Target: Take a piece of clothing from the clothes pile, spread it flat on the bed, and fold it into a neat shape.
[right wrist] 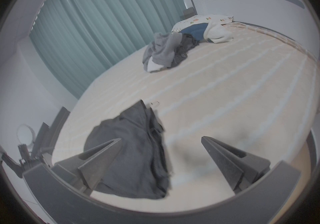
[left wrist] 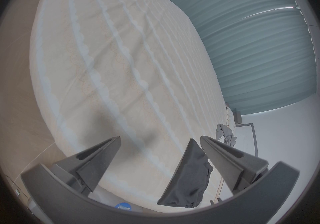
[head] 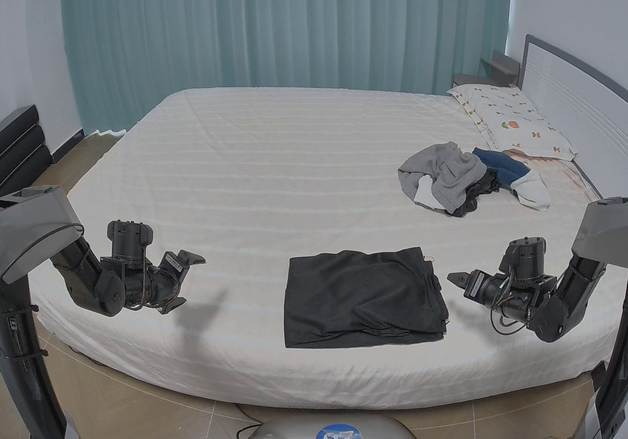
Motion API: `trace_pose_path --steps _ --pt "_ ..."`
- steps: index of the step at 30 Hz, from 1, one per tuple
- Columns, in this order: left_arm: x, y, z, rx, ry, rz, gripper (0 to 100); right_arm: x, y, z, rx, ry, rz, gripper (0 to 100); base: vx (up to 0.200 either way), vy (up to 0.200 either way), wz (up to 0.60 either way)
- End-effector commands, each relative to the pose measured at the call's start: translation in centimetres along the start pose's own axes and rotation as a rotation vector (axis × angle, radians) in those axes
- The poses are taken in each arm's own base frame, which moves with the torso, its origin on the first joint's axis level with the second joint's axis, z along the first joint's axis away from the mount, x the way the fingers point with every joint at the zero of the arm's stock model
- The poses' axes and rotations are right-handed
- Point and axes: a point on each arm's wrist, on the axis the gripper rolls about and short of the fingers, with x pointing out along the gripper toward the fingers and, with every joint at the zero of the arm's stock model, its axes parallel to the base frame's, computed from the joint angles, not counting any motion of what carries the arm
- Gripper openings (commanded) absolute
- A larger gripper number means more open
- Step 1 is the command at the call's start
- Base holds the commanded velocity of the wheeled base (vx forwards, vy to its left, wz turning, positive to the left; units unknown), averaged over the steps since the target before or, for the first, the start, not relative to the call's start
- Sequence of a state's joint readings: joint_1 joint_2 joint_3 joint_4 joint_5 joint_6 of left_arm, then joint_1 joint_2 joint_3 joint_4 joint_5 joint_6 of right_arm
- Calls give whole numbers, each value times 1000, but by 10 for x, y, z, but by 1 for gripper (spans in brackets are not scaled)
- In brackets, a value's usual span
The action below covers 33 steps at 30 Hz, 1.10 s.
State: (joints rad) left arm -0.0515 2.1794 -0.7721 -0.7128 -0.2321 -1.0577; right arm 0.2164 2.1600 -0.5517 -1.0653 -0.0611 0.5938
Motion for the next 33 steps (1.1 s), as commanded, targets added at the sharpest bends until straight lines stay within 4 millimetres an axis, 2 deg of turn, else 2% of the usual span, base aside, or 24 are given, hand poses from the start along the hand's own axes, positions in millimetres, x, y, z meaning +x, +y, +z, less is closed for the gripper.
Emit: trace_pose_path --steps 1,6,13,18,22,23,27,33 --pt "0 0 0 0 1 -2 100 29 12 -1 16 9 51 100 200 0 0" --pt "1 1 -1 9 0 6 100 59 16 1 20 21 84 100 40 0 0" --pt "1 1 -1 9 -2 7 100 90 19 -4 24 75 134 100 0 0 0" --pt "1 1 0 10 -1 5 100 97 19 -8 25 91 150 100 0 0 0" --pt "1 1 0 10 -1 5 100 103 27 -10 80 92 170 100 0 0 0" --pt "1 1 0 10 -2 5 100 104 27 -10 82 93 174 0 0 0 0" --pt "1 1 0 10 -2 5 100 107 27 -11 87 113 156 0 0 0 0" --pt "1 1 0 10 -2 5 100 106 22 3 167 81 143 0 0 0 0"
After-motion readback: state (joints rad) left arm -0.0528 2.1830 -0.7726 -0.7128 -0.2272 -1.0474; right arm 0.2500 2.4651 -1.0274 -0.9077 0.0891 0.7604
